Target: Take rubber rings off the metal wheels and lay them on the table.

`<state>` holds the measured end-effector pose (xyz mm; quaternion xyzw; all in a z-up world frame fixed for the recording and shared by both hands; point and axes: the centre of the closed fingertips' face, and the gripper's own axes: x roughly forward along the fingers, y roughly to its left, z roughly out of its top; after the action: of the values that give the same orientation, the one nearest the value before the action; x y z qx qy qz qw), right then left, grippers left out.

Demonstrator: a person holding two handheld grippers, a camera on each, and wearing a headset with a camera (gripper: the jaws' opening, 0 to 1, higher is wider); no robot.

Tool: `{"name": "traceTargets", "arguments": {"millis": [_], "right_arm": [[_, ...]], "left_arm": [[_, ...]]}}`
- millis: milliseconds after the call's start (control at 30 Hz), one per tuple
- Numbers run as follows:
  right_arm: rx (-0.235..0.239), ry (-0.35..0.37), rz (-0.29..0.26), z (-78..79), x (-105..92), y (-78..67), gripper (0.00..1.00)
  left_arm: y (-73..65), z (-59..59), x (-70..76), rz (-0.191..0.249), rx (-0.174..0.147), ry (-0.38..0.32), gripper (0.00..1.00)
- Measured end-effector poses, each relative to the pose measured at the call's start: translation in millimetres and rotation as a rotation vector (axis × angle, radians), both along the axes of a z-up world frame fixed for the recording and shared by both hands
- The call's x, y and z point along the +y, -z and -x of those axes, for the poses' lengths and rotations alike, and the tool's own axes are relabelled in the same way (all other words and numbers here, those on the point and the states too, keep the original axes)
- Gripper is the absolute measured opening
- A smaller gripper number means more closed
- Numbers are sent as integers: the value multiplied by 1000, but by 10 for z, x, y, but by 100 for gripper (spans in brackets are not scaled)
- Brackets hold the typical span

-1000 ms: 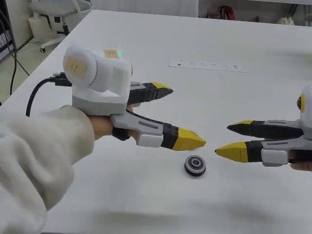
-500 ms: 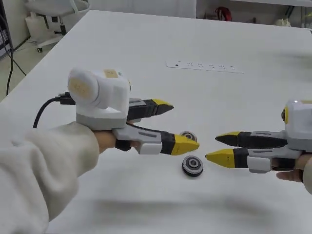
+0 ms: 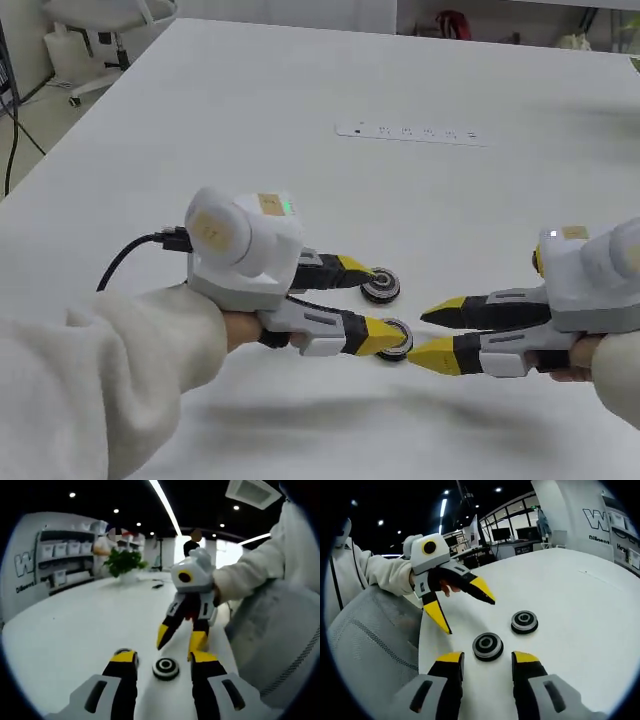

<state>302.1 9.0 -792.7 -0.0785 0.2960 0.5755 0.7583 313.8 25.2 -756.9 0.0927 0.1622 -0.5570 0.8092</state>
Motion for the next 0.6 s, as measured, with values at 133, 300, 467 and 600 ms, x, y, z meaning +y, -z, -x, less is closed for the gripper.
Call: {"name": "traceTargets", "arguments": {"millis": [133,300,467,600], "right_arm": [[-10,-13,18,3,20,42,29],[-29,-18,34,-27,7,67,26],[-40,-21,42,-46,-9,76,23],[-46,-25,44,-55,-6,83,21]], "left_arm": [[60,2,-43,-14,8,1,40],[166,65,-115,-44,6,22,32],[187,10,-122,-43,1,-11,28],[229,11,-119,-44,19,-16,26]]}}
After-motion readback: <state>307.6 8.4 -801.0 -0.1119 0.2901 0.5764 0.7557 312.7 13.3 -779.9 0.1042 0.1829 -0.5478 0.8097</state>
